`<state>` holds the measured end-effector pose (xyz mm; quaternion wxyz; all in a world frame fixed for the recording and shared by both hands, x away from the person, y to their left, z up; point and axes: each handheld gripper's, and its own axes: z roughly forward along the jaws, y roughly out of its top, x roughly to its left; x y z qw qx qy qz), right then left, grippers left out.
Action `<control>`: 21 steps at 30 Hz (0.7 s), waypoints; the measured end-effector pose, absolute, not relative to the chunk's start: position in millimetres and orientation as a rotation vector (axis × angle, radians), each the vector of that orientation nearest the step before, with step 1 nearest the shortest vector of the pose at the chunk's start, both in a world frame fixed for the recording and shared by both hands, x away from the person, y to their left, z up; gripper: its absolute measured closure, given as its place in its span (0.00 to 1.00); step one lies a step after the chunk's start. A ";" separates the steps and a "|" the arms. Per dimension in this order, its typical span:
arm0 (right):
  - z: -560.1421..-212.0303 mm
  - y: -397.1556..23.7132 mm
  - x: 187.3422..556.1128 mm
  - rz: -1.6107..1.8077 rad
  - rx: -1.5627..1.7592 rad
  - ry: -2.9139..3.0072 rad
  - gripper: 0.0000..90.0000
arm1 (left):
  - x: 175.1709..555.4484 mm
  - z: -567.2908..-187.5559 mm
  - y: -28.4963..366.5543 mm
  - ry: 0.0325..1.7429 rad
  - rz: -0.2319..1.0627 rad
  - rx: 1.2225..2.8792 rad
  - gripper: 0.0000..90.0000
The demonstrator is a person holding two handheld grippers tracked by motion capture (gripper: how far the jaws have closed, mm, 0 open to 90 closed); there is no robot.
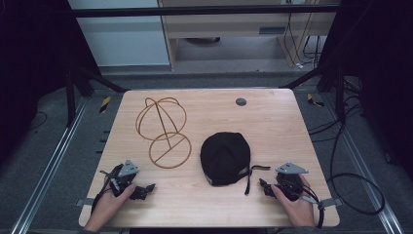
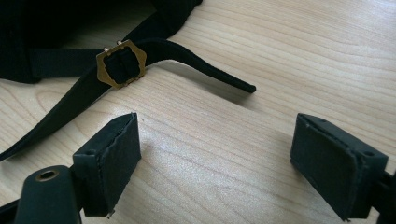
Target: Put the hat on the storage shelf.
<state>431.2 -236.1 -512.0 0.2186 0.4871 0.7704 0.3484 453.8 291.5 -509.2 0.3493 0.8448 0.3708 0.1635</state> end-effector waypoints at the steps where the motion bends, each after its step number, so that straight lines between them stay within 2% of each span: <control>1: -512.1 -236.1 431.1 0.964 1.348 2.132 0.18 | 453.8 -509.2 291.5 0.961 0.424 2.189 0.00; 14: -512.2 -234.9 430.5 0.957 1.360 2.123 0.16 | 453.6 -509.2 291.4 0.963 0.425 2.188 0.00; 17: -512.4 -232.1 430.1 0.948 1.350 2.145 0.10 | 453.5 -509.2 291.4 0.964 0.426 2.188 0.00; 21: -506.9 -229.1 430.2 0.881 1.360 2.221 0.08 | 453.4 -509.2 291.4 0.964 0.426 2.188 0.00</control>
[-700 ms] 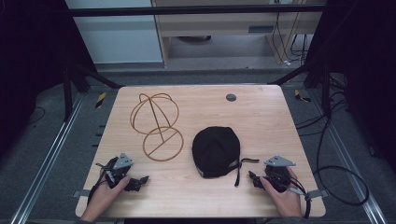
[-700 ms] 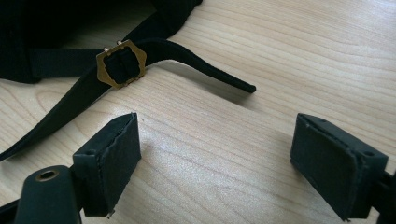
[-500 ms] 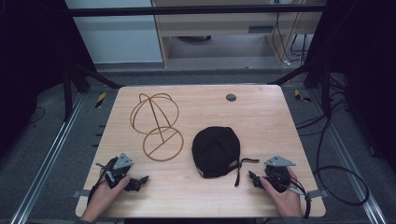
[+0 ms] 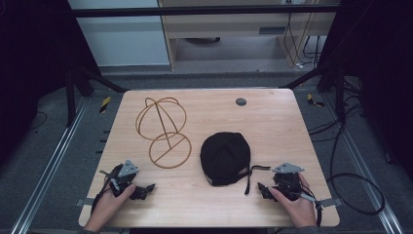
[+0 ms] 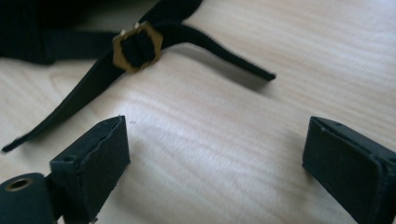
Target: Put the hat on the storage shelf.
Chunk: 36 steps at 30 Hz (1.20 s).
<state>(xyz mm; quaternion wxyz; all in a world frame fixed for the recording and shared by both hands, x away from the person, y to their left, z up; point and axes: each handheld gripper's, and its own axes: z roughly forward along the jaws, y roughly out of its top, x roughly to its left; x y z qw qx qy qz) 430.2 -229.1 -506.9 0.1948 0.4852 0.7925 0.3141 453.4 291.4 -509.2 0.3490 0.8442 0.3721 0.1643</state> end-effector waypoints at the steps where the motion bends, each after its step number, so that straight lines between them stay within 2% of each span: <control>1: -504.8 -228.1 430.2 0.856 1.354 2.246 0.08 | 453.4 -509.2 291.4 0.964 0.426 2.188 0.00; 20: -419.1 -210.7 432.7 0.776 1.185 2.388 0.10 | 452.3 -509.2 291.5 0.971 0.427 2.187 0.00; 36: -362.1 -162.7 463.5 0.715 0.988 2.527 0.13 | 452.5 -509.1 292.2 0.961 0.423 2.191 0.00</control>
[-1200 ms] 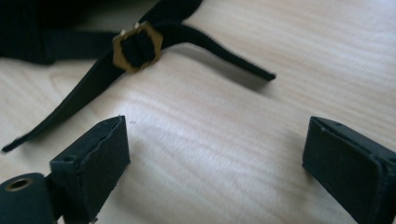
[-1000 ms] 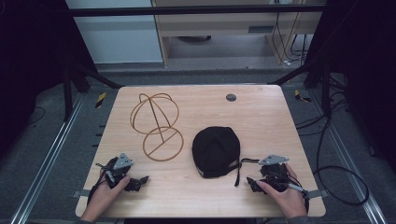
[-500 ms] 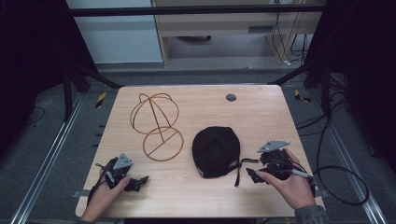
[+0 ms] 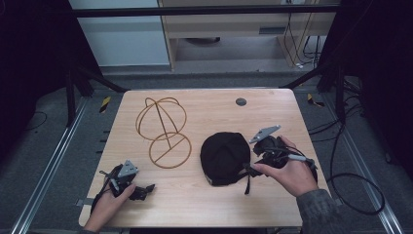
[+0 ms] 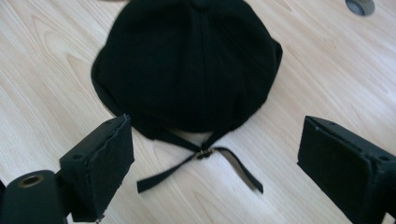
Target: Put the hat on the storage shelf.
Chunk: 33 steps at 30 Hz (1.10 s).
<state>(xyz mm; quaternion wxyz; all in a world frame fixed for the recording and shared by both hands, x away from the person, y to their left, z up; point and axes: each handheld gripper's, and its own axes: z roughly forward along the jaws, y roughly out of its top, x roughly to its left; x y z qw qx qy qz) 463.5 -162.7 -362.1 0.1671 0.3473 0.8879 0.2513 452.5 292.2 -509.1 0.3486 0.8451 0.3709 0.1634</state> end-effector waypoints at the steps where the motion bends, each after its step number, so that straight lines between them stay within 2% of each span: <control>1: -360.8 -161.4 465.4 0.712 0.981 2.530 0.14 | 452.5 -509.1 292.2 0.962 0.425 2.191 0.00; 12: -341.2 -142.7 491.1 0.686 0.935 2.595 0.28 | 452.5 -509.3 291.9 0.964 0.424 2.186 0.00; 20: -349.4 -123.1 510.1 0.586 0.892 2.662 0.34 | 452.6 -509.3 292.1 0.961 0.425 2.187 0.00; 28: -356.9 -111.2 521.6 0.519 0.872 2.703 0.34 | 452.6 -509.1 292.1 0.962 0.425 2.188 0.00; 33: -357.9 -105.3 526.3 0.500 0.854 2.725 0.31 | 452.6 -509.2 292.1 0.962 0.425 2.188 0.00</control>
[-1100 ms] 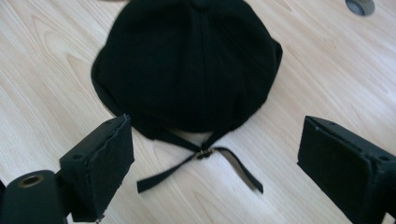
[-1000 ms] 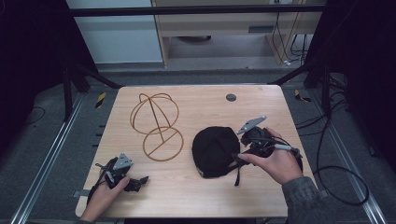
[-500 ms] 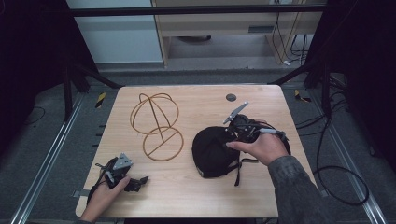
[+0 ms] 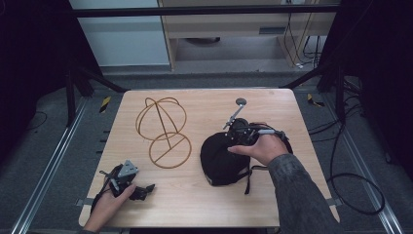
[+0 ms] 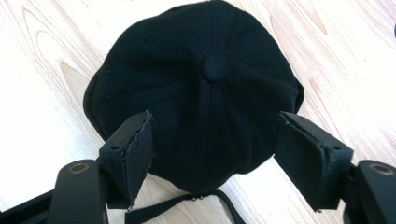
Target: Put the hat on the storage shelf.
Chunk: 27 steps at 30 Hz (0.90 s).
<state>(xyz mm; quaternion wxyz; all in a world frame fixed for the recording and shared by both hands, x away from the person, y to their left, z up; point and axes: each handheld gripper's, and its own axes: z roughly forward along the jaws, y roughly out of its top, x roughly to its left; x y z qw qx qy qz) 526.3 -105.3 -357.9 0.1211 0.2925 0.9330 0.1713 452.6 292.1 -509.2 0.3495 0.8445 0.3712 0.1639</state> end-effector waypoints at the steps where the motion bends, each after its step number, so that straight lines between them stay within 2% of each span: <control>1: -357.9 -103.9 527.1 0.505 0.857 2.726 0.31 | 452.6 -509.2 292.1 0.962 0.424 2.188 0.00; 10: -361.5 -96.1 532.6 0.489 0.846 2.741 0.29 | 452.5 -509.0 292.3 0.961 0.425 2.190 0.00; 22: -370.9 -83.7 537.9 0.465 0.820 2.764 0.34 | 452.5 -509.1 292.2 0.961 0.425 2.189 0.00; 24: -370.7 -82.7 542.3 0.488 0.850 2.755 0.38 | 452.5 -509.0 292.3 0.961 0.425 2.191 0.00; 27: -371.1 -82.4 545.6 0.502 0.848 2.764 0.39 | 452.5 -509.0 292.3 0.962 0.424 2.191 0.00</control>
